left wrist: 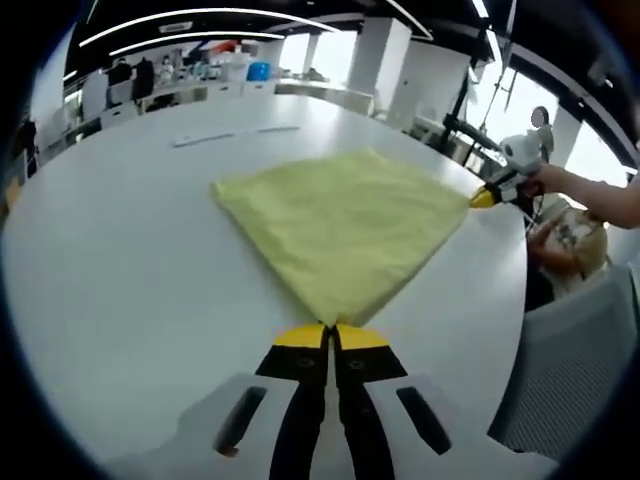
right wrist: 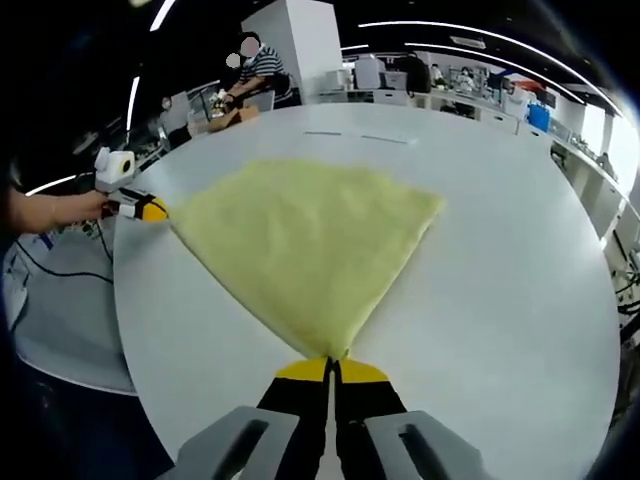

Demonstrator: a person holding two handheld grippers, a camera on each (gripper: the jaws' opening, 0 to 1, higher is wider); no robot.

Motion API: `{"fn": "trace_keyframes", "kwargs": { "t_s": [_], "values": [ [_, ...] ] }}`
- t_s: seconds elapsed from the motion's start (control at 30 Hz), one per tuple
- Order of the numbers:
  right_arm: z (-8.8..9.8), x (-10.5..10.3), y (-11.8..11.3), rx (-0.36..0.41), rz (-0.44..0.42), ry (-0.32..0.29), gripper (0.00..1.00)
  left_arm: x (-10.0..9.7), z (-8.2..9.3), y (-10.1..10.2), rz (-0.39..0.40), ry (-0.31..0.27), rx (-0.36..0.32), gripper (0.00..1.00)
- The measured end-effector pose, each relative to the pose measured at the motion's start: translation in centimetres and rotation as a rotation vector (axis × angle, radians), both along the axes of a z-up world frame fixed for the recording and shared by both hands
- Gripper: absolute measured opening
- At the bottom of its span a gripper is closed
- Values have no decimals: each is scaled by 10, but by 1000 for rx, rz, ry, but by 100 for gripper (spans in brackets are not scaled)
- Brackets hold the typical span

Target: Fold the garment on the visible template until the final outline fits inside the template.

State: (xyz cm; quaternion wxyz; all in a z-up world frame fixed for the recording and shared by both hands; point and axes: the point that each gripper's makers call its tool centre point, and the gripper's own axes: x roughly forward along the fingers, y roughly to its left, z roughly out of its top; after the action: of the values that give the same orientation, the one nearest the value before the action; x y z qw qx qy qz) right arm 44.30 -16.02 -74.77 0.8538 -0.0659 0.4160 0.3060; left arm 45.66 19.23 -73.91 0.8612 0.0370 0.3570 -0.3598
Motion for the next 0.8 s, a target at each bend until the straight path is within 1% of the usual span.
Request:
{"fn": "trace_keyframes", "kwargs": {
  "t_s": [0.4, 0.8],
  "values": [
    [0, -6, 1, 0, -1, -2, 0, -8, -2, 1, -1, 3, 7, 0],
    [-1, -11, 1, -5, 2, 3, 0, -16, -3, 1, -20, 1, 24, 0]
  ]
}}
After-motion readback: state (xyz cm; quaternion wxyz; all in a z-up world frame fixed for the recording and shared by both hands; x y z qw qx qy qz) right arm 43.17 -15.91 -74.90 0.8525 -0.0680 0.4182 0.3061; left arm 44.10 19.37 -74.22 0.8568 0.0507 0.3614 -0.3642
